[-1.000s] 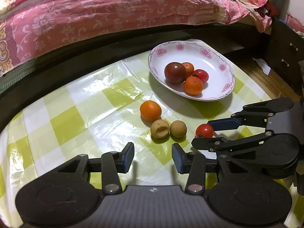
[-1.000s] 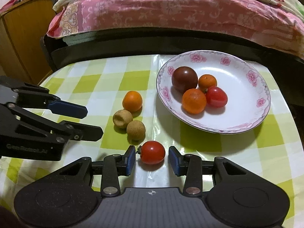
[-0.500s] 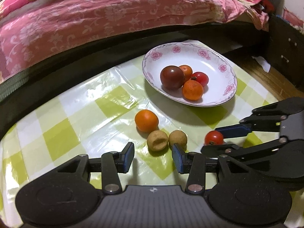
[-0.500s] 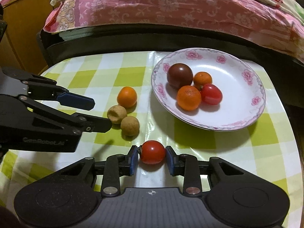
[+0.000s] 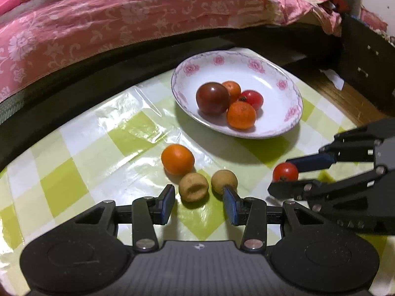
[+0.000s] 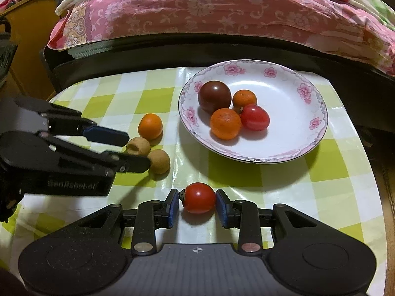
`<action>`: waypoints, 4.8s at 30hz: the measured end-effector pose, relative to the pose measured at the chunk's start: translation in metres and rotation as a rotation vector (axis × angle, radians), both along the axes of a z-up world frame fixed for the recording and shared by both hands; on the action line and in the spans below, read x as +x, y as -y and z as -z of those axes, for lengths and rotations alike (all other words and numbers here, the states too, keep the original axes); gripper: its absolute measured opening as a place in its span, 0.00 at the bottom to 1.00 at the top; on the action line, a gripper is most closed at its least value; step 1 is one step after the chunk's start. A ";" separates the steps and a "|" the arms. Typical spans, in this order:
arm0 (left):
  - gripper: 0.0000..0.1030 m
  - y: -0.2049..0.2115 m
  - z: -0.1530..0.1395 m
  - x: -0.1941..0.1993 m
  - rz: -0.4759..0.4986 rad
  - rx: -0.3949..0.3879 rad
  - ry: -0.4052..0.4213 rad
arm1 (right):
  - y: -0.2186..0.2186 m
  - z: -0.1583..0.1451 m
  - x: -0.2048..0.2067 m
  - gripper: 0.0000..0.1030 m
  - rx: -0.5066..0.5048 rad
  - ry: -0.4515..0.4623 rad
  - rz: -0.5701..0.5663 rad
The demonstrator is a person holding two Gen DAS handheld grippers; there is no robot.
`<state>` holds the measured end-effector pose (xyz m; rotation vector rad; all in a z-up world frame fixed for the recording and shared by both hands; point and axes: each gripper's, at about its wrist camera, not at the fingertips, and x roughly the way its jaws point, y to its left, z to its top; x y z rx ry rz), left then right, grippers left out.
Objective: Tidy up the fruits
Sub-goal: 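Lift the red tomato with the right tool toward the plate, then grasp a brown round fruit with the left tool while the right tool holds the tomato, then carry the tomato and brown fruit over the plate and open both tools to release them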
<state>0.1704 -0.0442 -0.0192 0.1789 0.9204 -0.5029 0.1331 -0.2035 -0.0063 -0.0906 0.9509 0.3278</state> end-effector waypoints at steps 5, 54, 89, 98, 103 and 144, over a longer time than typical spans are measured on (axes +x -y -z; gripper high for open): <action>0.49 -0.006 0.002 0.006 0.011 0.033 0.003 | -0.001 0.001 0.000 0.28 0.001 -0.005 -0.003; 0.46 -0.006 0.008 -0.031 0.071 0.075 0.041 | -0.001 0.007 -0.005 0.33 -0.077 0.040 -0.065; 0.35 0.000 0.007 -0.037 0.054 0.064 0.065 | -0.007 0.008 0.004 0.25 -0.090 0.078 -0.031; 0.33 0.002 0.006 -0.032 0.048 0.048 0.040 | -0.005 0.004 0.002 0.24 -0.076 0.067 -0.011; 0.33 0.004 -0.004 -0.029 0.042 0.024 0.063 | -0.004 -0.003 0.000 0.24 -0.048 0.080 -0.009; 0.33 0.061 -0.014 0.033 0.028 0.010 0.173 | 0.036 -0.018 0.044 0.24 -0.016 0.153 0.154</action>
